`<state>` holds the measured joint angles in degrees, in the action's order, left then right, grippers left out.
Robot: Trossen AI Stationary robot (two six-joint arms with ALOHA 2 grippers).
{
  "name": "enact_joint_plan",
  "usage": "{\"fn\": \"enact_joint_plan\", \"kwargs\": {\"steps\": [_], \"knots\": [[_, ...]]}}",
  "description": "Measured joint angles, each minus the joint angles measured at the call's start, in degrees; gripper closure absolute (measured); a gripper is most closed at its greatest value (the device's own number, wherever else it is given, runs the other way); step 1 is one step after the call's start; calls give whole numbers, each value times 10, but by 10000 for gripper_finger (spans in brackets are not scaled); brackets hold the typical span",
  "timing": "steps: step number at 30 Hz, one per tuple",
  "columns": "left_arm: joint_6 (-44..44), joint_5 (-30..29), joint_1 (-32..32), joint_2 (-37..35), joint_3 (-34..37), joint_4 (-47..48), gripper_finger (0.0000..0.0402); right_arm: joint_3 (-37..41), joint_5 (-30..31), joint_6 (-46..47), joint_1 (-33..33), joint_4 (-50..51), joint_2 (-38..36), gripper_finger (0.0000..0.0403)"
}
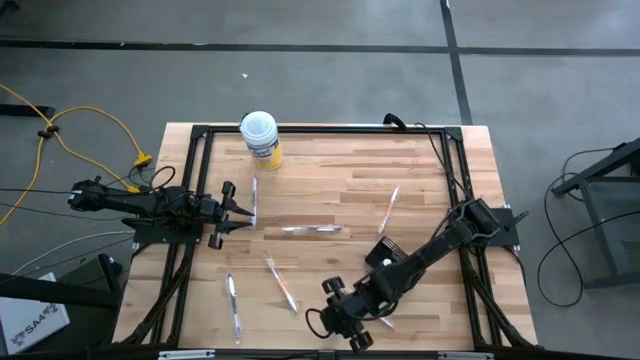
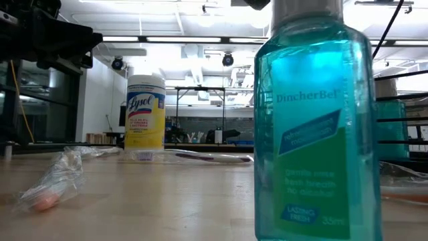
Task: Pick & Place toothbrushing station
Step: Put the blue mouthwash into the wire organizer
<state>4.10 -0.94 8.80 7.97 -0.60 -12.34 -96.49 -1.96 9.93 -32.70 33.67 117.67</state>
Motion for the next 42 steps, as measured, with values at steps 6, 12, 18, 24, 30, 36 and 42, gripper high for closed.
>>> {"fn": "enact_joint_plan", "kwargs": {"steps": [6, 12, 18, 24, 30, 36, 42], "knots": [[0, 0, 0, 0, 0, 0, 299, 0, 9, -1, -3, -9, 10, 245], [0, 0, 0, 0, 0, -2, 299, 0, 3, 0, -2, -6, 19, 245], [0, 0, 0, 0, 0, -5, 299, 0, 3, 4, -2, -9, 20, 245], [0, 0, 0, 0, 0, -5, 299, 1, -1, 6, -2, -2, 28, 245], [0, 0, 0, 0, 0, -6, 299, 0, -1, 9, -2, -7, 28, 245], [0, 0, 0, 0, 0, -6, 299, 0, -6, 10, -2, -6, 28, 245], [0, 0, 0, 0, 0, -6, 299, 0, -11, 10, -2, -6, 28, 245]]}}
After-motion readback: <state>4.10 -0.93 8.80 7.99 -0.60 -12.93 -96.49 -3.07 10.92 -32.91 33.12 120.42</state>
